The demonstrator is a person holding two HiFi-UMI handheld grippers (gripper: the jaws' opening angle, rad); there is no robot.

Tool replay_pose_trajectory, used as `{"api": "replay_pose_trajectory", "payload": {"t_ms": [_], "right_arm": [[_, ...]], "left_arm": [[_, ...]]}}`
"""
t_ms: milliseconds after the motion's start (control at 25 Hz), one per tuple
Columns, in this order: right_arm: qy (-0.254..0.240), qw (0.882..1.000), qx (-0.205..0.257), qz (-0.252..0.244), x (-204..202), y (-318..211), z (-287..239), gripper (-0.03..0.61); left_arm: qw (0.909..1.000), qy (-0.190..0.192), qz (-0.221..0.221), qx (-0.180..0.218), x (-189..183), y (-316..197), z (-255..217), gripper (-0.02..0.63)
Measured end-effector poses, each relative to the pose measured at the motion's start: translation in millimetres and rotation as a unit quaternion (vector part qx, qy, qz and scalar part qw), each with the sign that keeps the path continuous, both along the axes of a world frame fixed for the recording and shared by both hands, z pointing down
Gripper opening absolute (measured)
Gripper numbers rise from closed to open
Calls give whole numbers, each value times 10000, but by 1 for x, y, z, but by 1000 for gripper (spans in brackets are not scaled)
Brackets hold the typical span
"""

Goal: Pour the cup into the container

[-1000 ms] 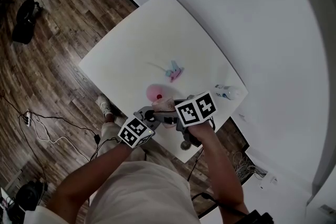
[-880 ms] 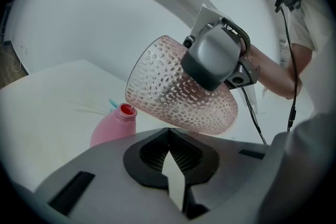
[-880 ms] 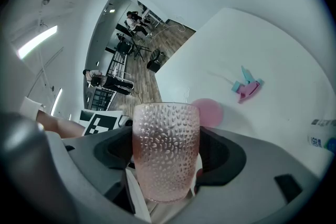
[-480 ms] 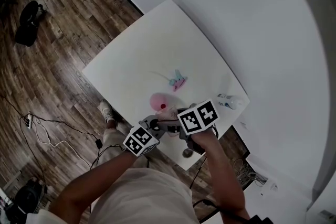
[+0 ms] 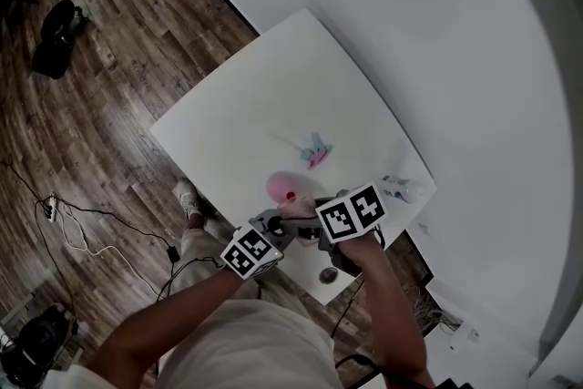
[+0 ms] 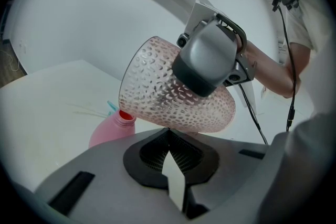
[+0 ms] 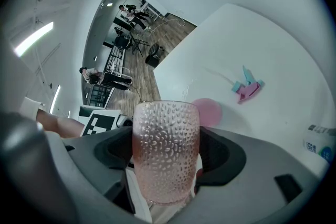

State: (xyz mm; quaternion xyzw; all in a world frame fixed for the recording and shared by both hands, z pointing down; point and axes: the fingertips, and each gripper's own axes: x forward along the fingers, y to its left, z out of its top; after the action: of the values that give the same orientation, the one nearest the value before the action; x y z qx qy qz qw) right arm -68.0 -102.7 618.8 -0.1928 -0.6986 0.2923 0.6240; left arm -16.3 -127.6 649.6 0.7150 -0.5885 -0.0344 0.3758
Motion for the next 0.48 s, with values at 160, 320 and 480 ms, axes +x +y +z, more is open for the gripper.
{"api": "replay_pose_trajectory", "payload": {"t_ms": [160,320,480], "right_arm": [[32,10000,0,6,-2,-1,2,360],[45,10000,3,38,-1,-2,5,360],[38,10000,4,81,0,-3,7,360]], "left_arm": [[10000,0,51,19,0,0,0,11],[9999,-22,116,47,6,0,2,11],[9999,-26,123,34,8,1,4,11]]}}
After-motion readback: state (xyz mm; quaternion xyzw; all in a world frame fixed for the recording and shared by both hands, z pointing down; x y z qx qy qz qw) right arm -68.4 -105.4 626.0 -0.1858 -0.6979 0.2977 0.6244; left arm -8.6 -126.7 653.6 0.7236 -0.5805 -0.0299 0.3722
